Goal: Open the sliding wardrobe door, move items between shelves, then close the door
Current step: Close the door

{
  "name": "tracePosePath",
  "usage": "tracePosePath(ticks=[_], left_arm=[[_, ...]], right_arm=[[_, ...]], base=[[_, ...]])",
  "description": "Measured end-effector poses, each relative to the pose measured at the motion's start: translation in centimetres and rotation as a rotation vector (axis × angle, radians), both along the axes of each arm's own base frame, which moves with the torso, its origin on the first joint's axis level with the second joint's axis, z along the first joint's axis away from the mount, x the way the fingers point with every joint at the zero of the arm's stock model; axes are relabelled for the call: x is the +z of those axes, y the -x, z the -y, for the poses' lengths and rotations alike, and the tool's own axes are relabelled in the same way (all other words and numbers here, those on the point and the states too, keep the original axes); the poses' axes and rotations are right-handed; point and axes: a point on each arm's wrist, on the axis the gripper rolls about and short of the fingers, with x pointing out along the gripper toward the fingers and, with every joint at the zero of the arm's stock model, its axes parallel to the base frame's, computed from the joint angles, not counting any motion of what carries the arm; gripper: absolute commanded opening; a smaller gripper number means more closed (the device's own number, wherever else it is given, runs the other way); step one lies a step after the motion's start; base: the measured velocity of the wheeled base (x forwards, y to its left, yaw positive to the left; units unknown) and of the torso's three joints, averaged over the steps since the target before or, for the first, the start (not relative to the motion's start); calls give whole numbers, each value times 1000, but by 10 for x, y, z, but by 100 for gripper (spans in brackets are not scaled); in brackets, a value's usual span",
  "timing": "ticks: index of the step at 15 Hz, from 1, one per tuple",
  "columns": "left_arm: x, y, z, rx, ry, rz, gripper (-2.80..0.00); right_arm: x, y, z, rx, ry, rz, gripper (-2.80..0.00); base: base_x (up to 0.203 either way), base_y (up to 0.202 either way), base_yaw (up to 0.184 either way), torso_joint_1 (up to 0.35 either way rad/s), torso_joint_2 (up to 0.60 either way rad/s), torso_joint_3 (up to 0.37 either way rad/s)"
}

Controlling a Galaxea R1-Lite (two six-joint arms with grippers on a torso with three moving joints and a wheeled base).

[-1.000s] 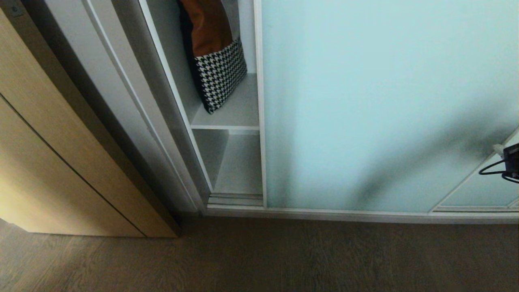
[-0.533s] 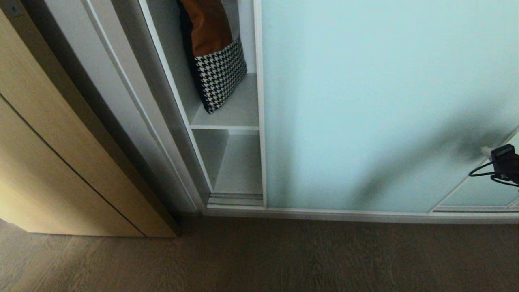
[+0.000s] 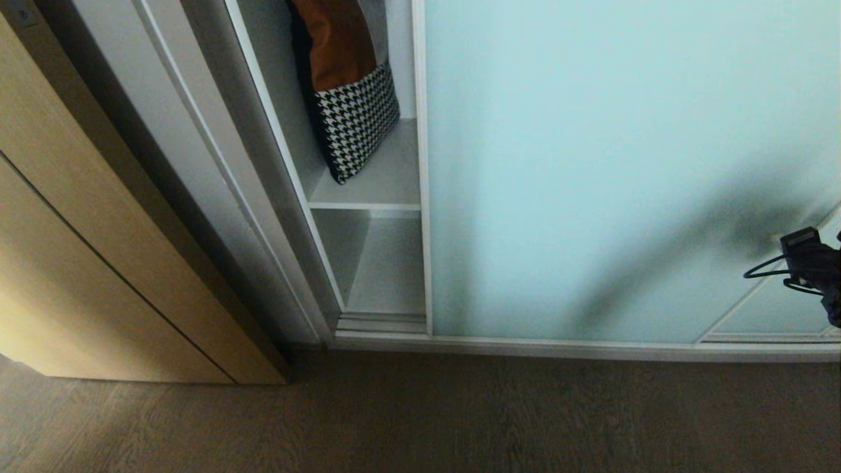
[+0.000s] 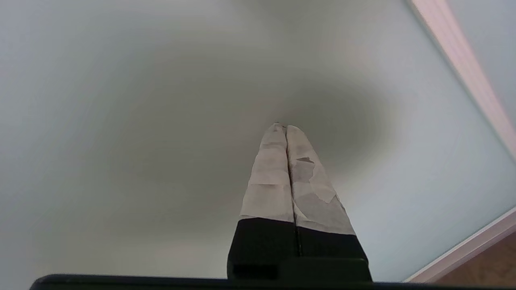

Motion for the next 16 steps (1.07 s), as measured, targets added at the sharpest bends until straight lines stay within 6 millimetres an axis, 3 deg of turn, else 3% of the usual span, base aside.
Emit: tracePosePath(ticks=[6,16], left_arm=[[0,0,0,0,0,0,-280],[0,0,0,0,0,0,-280]], right_arm=[[14,8,-21,3,-1,-18,-280],[36,35,-85,131,1,-20,-280]], base=[[0,0,0,0,0,0],[0,0,0,0,0,0]])
